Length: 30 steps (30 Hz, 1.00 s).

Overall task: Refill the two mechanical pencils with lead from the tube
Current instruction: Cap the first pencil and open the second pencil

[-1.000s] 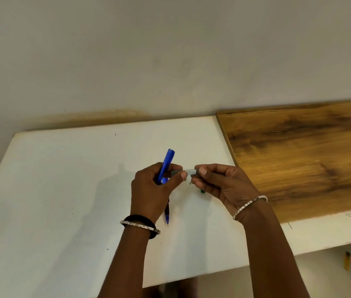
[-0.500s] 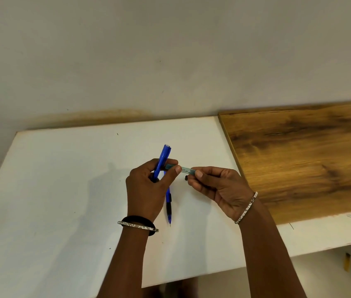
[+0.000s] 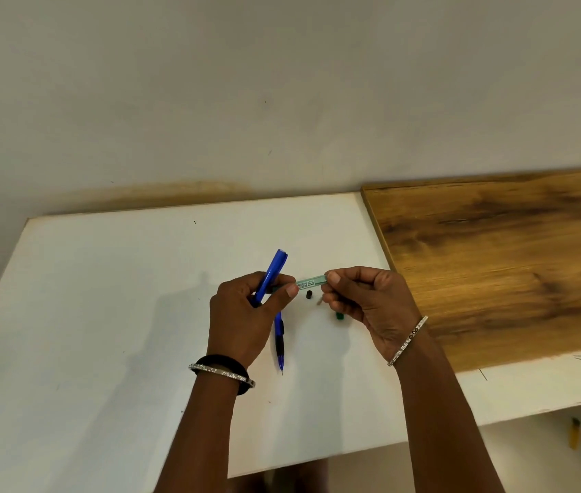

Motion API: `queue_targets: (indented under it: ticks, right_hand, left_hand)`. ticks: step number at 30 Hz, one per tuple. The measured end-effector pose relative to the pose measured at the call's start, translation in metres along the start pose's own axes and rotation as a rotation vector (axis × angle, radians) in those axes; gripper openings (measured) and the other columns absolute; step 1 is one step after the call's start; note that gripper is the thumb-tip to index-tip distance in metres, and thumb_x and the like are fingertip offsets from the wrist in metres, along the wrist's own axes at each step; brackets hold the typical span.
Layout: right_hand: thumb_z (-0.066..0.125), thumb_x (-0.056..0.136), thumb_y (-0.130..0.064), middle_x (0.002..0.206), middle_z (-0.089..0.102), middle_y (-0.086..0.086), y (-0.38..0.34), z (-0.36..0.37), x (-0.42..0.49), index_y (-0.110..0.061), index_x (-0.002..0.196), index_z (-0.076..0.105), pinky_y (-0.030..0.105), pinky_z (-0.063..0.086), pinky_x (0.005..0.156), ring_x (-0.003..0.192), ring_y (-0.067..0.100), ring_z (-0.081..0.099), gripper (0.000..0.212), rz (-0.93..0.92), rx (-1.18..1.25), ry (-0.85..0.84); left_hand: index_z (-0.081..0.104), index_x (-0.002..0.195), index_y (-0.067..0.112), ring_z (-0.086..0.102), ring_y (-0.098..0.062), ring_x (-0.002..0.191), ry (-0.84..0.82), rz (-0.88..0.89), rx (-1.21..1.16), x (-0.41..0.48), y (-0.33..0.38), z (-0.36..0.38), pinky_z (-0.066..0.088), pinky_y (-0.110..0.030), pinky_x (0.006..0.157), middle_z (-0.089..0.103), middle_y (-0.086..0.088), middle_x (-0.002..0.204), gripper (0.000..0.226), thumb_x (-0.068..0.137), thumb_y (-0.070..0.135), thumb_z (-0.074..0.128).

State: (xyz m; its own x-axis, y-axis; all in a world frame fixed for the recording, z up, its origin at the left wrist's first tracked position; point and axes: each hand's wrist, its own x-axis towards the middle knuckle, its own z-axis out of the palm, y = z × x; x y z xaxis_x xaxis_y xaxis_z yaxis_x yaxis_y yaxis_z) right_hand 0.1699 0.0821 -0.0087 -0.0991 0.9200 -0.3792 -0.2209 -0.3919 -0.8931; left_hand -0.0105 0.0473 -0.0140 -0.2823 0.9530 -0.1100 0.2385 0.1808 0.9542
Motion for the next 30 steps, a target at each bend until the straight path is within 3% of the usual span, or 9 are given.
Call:
queue_targets:
  ticks: [2, 6, 8, 13, 30]
  right_hand:
    - [0.078, 0.071, -0.018, 0.074, 0.075, 0.014, -0.0011, -0.0009, -0.0003, -0.003, 0.084, 0.075, 0.023, 0.057, 0.056, 0.061, 0.019, 0.069, 0.021, -0.018, -0.047, 0.007]
    - [0.08, 0.066, -0.026, 0.07, 0.074, 0.012, -0.0028, -0.0024, -0.0001, -0.006, 0.079, 0.075, 0.023, 0.055, 0.052, 0.057, 0.017, 0.068, 0.025, -0.057, -0.099, 0.029]
    - [0.081, 0.067, -0.027, 0.069, 0.074, 0.011, -0.0029, -0.0023, 0.001, -0.006, 0.078, 0.075, 0.022, 0.054, 0.051, 0.055, 0.017, 0.068, 0.024, -0.074, -0.117, 0.041]
    - [0.081, 0.066, -0.03, 0.069, 0.074, 0.013, -0.0024, -0.0013, 0.0028, -0.007, 0.077, 0.076, 0.023, 0.054, 0.05, 0.055, 0.019, 0.068, 0.026, -0.104, -0.126, 0.055]
    - [0.078, 0.07, -0.033, 0.067, 0.074, 0.01, 0.0, 0.0035, 0.0072, -0.004, 0.08, 0.075, 0.024, 0.054, 0.049, 0.055, 0.02, 0.068, 0.031, -0.192, -0.132, 0.146]
  left_hand:
    - [0.074, 0.081, 0.034, 0.064, -0.009, 0.078, -0.024, -0.021, -0.01, 0.0001, -0.0008, -0.0007, 0.046, -0.008, 0.063, 0.074, 0.011, 0.082, 0.007, 0.076, 0.029, 0.077]
    - [0.078, 0.085, 0.028, 0.055, -0.001, 0.05, -0.09, -0.089, -0.057, -0.0006, -0.0025, -0.0007, 0.043, -0.02, 0.059, 0.072, 0.01, 0.076, 0.01, 0.076, 0.03, 0.078]
    - [0.078, 0.086, 0.027, 0.049, -0.002, 0.045, -0.124, -0.108, -0.059, -0.0004, -0.0032, -0.0013, 0.041, -0.017, 0.051, 0.069, 0.011, 0.067, 0.011, 0.076, 0.032, 0.077]
    - [0.077, 0.084, 0.025, 0.048, -0.005, 0.047, -0.206, -0.137, -0.069, -0.0008, -0.0039, -0.003, 0.042, -0.016, 0.046, 0.075, -0.003, 0.079, 0.01, 0.077, 0.033, 0.076]
    - [0.072, 0.085, 0.021, 0.045, -0.002, 0.036, -0.23, -0.221, -0.183, -0.0019, -0.0003, -0.0051, 0.038, -0.012, 0.037, 0.078, 0.002, 0.078, 0.006, 0.084, 0.026, 0.07]
